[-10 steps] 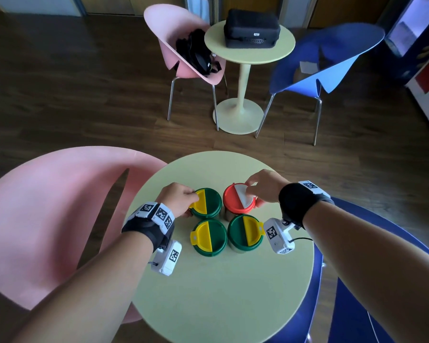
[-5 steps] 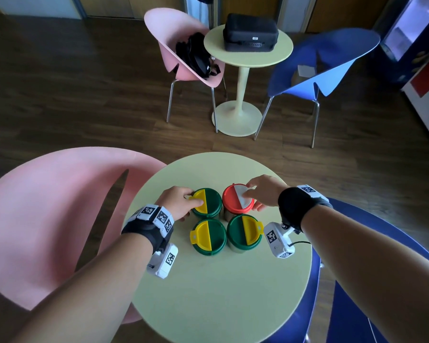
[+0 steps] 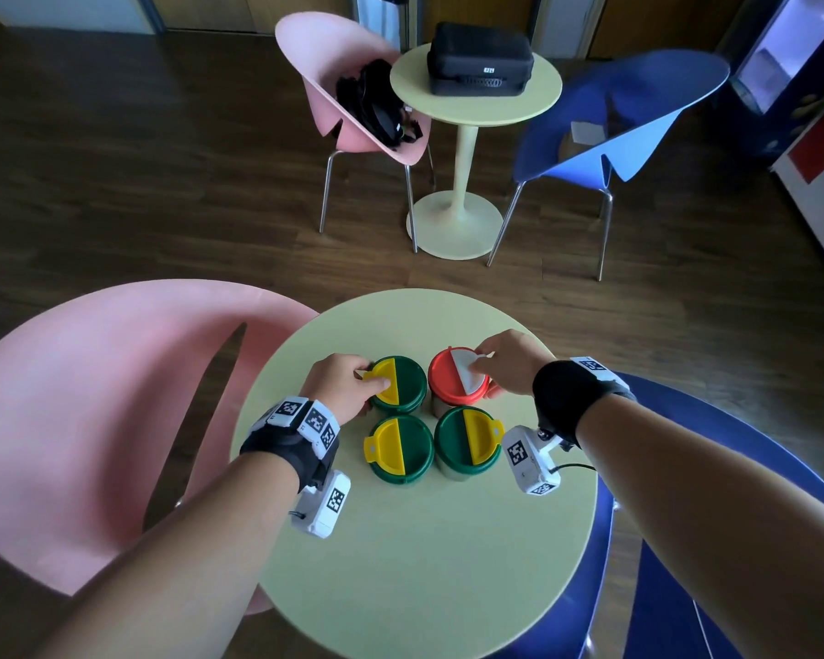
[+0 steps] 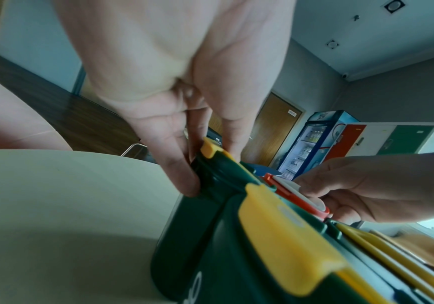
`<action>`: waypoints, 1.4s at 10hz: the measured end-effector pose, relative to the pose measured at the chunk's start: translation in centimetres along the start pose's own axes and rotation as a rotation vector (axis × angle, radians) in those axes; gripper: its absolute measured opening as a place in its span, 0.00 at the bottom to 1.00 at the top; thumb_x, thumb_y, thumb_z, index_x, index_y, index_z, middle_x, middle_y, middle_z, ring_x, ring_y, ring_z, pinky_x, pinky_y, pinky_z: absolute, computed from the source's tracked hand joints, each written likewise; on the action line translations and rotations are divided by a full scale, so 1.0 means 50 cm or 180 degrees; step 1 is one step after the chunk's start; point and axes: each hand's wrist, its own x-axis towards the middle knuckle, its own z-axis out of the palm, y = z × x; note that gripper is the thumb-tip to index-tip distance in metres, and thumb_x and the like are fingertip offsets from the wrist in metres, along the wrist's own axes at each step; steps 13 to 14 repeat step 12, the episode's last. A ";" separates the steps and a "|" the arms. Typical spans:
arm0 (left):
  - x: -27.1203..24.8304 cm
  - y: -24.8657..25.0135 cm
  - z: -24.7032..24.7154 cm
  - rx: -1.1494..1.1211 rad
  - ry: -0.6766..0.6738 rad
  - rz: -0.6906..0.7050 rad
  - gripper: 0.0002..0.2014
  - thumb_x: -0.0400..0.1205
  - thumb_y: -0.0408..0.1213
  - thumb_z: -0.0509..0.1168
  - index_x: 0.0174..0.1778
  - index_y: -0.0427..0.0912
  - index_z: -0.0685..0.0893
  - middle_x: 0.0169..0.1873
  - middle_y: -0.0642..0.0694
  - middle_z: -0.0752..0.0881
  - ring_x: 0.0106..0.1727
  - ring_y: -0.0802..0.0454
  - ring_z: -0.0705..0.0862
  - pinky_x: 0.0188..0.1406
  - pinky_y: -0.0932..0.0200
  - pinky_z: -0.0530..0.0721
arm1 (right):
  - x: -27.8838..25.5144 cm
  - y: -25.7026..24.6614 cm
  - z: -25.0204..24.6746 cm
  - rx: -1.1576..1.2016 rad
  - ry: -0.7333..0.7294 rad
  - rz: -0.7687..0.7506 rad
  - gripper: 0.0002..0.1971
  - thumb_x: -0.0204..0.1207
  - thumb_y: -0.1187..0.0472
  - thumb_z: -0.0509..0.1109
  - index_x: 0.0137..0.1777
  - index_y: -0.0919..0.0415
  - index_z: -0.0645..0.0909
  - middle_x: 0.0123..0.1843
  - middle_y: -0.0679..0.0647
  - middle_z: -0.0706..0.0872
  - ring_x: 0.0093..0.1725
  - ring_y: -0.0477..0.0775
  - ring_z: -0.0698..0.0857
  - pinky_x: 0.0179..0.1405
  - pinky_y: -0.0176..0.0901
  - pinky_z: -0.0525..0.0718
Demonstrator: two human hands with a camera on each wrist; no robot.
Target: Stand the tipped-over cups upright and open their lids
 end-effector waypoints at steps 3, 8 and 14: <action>0.013 -0.017 0.003 -0.0304 -0.0153 -0.0150 0.16 0.76 0.55 0.73 0.53 0.49 0.91 0.35 0.48 0.92 0.33 0.50 0.92 0.34 0.47 0.94 | -0.015 -0.018 0.000 0.0010 -0.0097 0.0057 0.16 0.85 0.57 0.62 0.69 0.55 0.83 0.36 0.55 0.95 0.37 0.48 0.95 0.42 0.35 0.84; -0.019 -0.018 0.004 0.0263 -0.0233 -0.0429 0.32 0.76 0.66 0.64 0.72 0.50 0.80 0.57 0.46 0.89 0.55 0.42 0.86 0.50 0.50 0.81 | -0.035 -0.002 0.008 0.0135 -0.0111 0.0085 0.28 0.84 0.47 0.67 0.82 0.54 0.71 0.57 0.60 0.90 0.47 0.59 0.94 0.42 0.49 0.94; -0.183 0.000 0.007 -0.0028 0.0650 -0.0250 0.32 0.75 0.60 0.68 0.74 0.51 0.78 0.68 0.42 0.79 0.70 0.41 0.80 0.69 0.41 0.79 | -0.174 0.089 0.010 0.0118 0.0240 -0.0313 0.35 0.82 0.34 0.64 0.83 0.53 0.72 0.83 0.56 0.75 0.80 0.60 0.75 0.76 0.50 0.72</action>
